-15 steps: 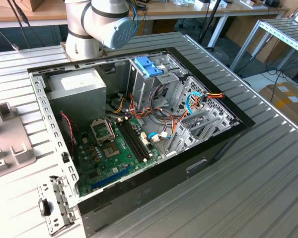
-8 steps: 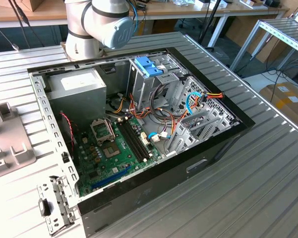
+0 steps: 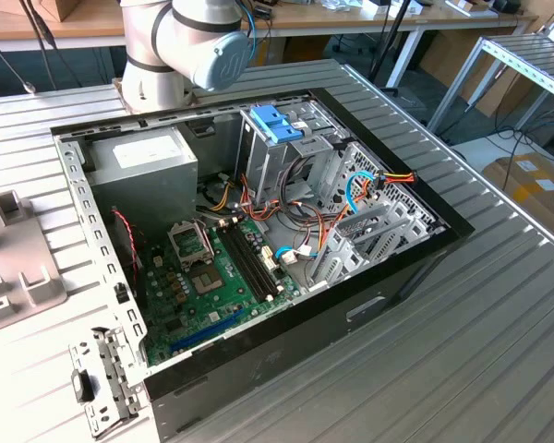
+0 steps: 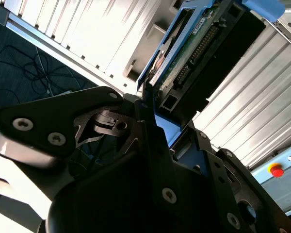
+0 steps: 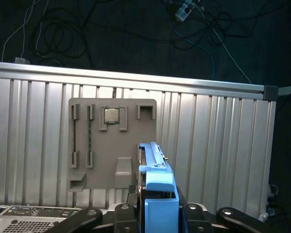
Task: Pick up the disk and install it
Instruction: 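Pick up the disk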
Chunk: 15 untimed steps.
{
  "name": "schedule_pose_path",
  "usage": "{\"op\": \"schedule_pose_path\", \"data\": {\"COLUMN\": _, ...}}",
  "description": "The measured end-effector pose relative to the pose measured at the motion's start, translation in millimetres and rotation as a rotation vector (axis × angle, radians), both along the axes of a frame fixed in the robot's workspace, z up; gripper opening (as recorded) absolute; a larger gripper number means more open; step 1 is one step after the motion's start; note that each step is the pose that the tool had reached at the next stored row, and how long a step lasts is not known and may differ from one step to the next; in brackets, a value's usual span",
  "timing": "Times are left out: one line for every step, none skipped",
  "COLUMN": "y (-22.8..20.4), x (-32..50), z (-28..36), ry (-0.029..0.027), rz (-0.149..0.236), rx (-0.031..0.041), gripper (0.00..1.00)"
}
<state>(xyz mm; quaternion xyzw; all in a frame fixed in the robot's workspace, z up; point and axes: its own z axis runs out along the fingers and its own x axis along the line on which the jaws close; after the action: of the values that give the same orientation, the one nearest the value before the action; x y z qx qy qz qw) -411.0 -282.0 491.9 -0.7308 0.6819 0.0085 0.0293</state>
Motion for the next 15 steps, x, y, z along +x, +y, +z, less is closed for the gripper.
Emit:
{"op": "schedule_pose_path", "data": {"y": 0.0, "x": 1.4, "z": 0.0, "ry": 0.0000, "rz": 0.000, "rx": 0.0000, "gripper": 0.37}}
{"op": "schedule_pose_path", "data": {"y": -0.1, "x": 2.7, "z": 0.0, "ry": 0.0001, "rz": 0.000, "rx": 0.0000, "gripper": 0.37}}
{"op": "schedule_pose_path", "data": {"y": -0.1, "x": 3.9, "z": 0.0, "ry": 0.0001, "rz": 0.000, "rx": 0.0000, "gripper": 0.37}}
{"op": "schedule_pose_path", "data": {"y": -0.1, "x": 5.1, "z": 0.1, "ry": 0.0002, "rz": 0.000, "rx": 0.0000, "gripper": 0.37}}
{"op": "schedule_pose_path", "data": {"y": -0.2, "x": 6.2, "z": 0.0, "ry": 0.0002, "rz": 0.000, "rx": 0.0000, "gripper": 0.37}}
{"op": "schedule_pose_path", "data": {"y": -0.2, "x": 7.4, "z": 0.0, "ry": 0.0003, "rz": 0.000, "rx": 0.0000, "gripper": 0.37}}
{"op": "schedule_pose_path", "data": {"y": -0.2, "x": 8.6, "z": 0.0, "ry": 0.0003, "rz": 0.000, "rx": 0.0000, "gripper": 0.37}}
{"op": "schedule_pose_path", "data": {"y": -0.2, "x": 9.7, "z": 0.0, "ry": 0.0003, "rz": 0.000, "rx": 0.0000, "gripper": 0.37}}
{"op": "schedule_pose_path", "data": {"y": -0.3, "x": 10.9, "z": 0.0, "ry": 0.0004, "rz": 0.000, "rx": 0.0000, "gripper": 0.37}}
{"op": "schedule_pose_path", "data": {"y": -0.3, "x": 12.1, "z": 0.0, "ry": 0.0004, "rz": 0.000, "rx": 0.0000, "gripper": 0.37}}
{"op": "schedule_pose_path", "data": {"y": -0.4, "x": 14.0, "z": 0.0, "ry": 0.0005, "rz": 0.000, "rx": 0.0000, "gripper": 0.37}}
{"op": "schedule_pose_path", "data": {"y": -0.4, "x": 15.0, "z": 0.0, "ry": 0.0005, "rz": 0.000, "rx": 0.0000, "gripper": 0.37}}
{"op": "schedule_pose_path", "data": {"y": -0.5, "x": 16.5, "z": 0.0, "ry": 0.0007, "rz": 0.000, "rx": 0.0000, "gripper": 0.37}}
{"op": "schedule_pose_path", "data": {"y": -0.5, "x": 18.0, "z": 0.0, "ry": 0.0007, "rz": 0.000, "rx": 0.0000, "gripper": 0.37}}
{"op": "schedule_pose_path", "data": {"y": -0.6, "x": 19.5, "z": 0.0, "ry": 0.0008, "rz": 0.000, "rx": 0.0000, "gripper": 0.37}}
